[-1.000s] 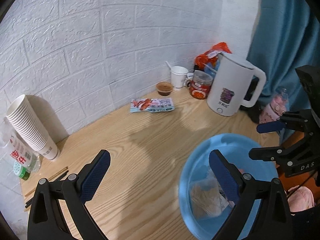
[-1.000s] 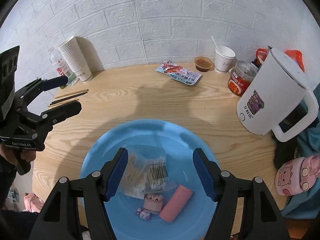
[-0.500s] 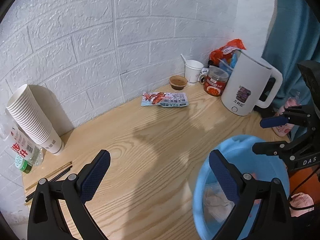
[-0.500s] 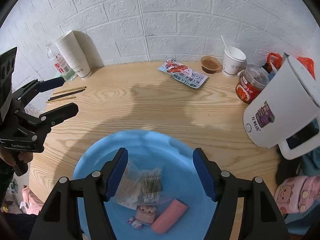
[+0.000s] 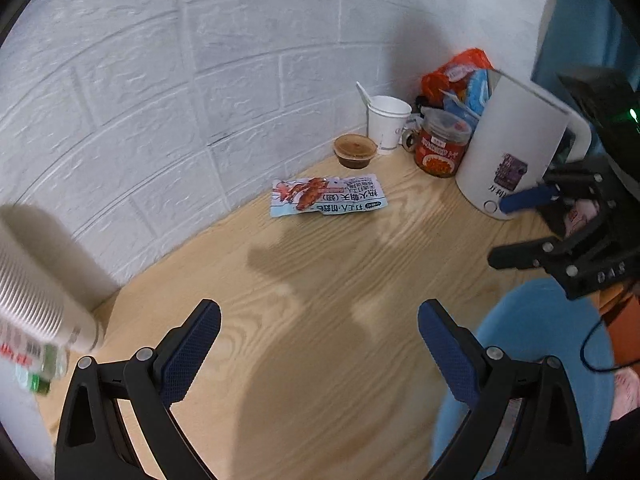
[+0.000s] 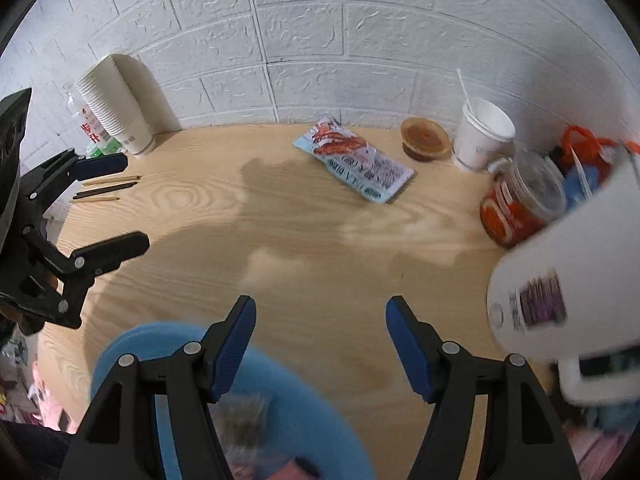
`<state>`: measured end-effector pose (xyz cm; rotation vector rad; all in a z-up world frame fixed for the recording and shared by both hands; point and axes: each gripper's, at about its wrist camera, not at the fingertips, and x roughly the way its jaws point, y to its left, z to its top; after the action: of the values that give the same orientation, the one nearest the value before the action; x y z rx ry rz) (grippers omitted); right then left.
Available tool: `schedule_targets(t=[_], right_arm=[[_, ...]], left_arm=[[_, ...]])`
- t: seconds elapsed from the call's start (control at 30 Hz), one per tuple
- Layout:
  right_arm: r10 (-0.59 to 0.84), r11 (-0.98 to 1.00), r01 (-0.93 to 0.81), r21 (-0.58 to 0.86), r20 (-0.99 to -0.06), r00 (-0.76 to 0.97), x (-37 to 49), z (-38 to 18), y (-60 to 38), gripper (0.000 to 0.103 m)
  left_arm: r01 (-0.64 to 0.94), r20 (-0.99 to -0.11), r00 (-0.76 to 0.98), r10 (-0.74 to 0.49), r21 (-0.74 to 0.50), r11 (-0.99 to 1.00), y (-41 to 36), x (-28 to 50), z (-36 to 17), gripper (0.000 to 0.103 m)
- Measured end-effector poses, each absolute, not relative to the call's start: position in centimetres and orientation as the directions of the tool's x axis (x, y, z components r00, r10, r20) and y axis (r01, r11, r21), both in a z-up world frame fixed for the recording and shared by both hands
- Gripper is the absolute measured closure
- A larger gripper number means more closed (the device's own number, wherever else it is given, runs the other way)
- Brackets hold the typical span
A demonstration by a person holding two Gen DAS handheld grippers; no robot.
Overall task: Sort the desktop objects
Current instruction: 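Move both open tools toward the chicken-wing snack packet on the table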
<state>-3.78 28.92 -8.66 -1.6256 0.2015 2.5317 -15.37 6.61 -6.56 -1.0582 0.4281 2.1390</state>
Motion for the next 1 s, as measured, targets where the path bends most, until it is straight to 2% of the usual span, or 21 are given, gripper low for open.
schedule_targets(t=[0.33,0.63,1.0], right_arm=[[0.04,-0.996,-0.091,-0.006,-0.928,-0.371,-9.0,-12.5,31.7,0.034],[0.004,-0.998,-0.063,0.02,-0.934,-0.358,-10.8,-14.3,32.5,0.034],[-0.005,-1.0,0.025,-0.005,-0.926,-0.378,-13.3,-15.8,34.1,0.034]], left_arm=[[-0.765,-0.794,-0.396,0.46,0.008,-0.644,9.7,-19.8,-9.8,0.003],[-0.777,-0.796,-0.381,0.47,0.001,-0.629,11.1,-21.9,-11.4,0.003],[-0.822,-0.801,-0.391,0.454,0.081,-0.564,12.8,-24.4,-13.3,0.003]])
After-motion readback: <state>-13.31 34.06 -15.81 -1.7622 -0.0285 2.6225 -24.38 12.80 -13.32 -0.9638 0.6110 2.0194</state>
